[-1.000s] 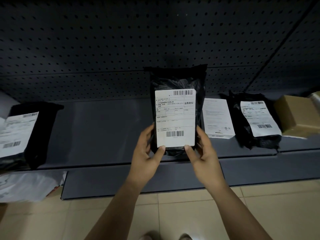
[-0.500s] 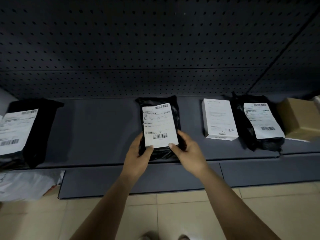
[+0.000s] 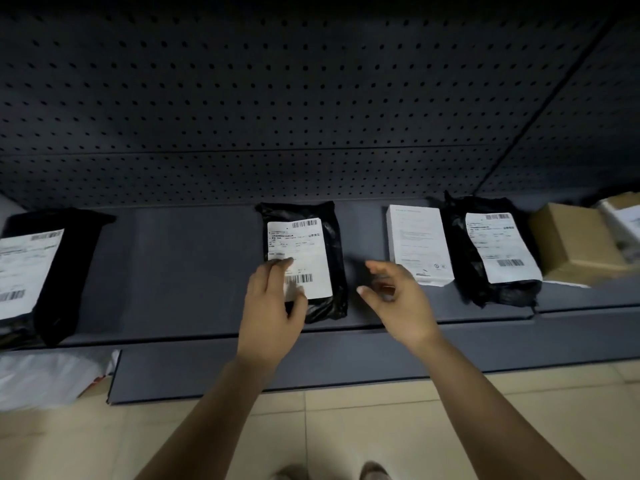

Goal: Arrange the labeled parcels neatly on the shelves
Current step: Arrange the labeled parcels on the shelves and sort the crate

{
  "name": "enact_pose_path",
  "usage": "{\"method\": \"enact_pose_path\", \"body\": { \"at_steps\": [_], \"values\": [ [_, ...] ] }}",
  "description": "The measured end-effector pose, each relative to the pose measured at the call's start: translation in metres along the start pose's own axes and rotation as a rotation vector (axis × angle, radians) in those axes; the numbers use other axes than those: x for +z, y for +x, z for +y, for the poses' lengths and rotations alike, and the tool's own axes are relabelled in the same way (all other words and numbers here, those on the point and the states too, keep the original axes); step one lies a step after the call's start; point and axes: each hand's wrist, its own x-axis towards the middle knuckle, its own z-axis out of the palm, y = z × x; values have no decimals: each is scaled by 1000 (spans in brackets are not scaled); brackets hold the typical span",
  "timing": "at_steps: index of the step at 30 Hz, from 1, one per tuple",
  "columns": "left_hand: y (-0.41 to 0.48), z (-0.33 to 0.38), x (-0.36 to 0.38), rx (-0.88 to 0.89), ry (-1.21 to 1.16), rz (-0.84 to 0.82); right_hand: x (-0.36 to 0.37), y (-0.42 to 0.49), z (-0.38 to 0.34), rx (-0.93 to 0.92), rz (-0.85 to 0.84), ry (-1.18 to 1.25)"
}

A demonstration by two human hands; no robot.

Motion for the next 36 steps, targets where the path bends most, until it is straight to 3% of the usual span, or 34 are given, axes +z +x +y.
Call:
{"method": "enact_pose_path", "body": {
  "at_steps": [8,18,26,36],
  "values": [
    [20,76,61,133,65,-190,-88,11,33,-12,70,-185],
    [34,109,144,-184,26,-367,-104,51,85,18,-119,-310],
    [-8,108,144,-202,-78,-275,-104,16,95,-39,-83,-58],
    [-27,105,145,-220,-113,-432,-101,-7,112,1,25,167]
  ]
}}
